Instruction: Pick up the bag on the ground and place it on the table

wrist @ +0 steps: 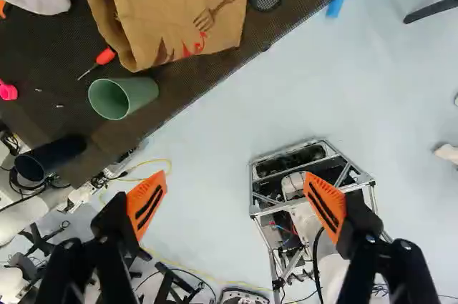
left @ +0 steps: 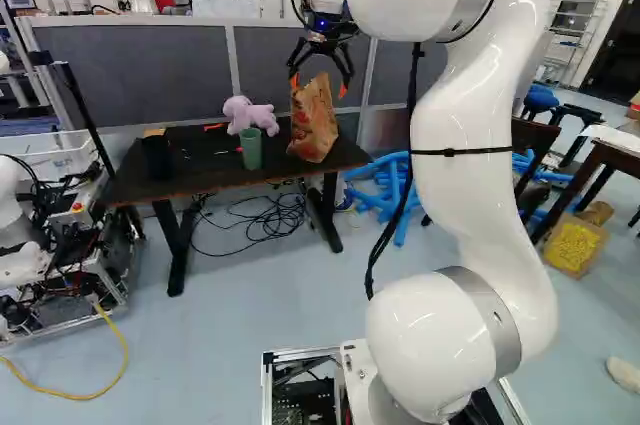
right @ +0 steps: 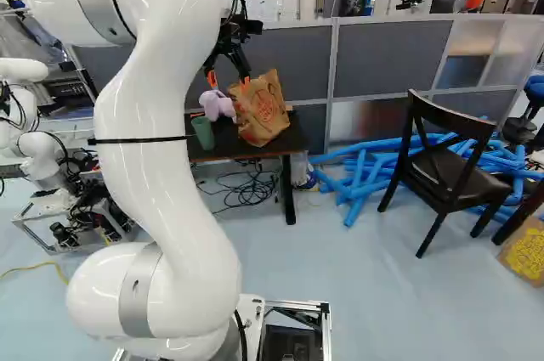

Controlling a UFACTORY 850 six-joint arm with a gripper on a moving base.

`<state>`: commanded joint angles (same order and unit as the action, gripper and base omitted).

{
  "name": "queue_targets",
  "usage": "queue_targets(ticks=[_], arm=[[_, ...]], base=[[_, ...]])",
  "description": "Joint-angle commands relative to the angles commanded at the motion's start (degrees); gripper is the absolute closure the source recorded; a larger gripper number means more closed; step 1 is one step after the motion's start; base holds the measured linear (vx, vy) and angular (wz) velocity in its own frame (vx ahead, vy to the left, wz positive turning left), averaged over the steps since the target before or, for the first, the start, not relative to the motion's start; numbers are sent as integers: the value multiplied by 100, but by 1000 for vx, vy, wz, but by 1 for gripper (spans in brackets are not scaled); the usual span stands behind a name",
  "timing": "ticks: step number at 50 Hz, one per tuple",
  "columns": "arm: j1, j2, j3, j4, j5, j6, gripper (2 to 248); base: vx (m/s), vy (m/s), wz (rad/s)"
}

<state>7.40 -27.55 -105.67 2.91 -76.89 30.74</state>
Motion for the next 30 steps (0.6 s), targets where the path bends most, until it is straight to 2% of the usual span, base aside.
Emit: queue_targets(ticks=[13,30], arm=[[0,0,0,0,0,0,3],[0,0,0,0,0,0,3]], base=[[-83,1,12],[5,0,-1]])
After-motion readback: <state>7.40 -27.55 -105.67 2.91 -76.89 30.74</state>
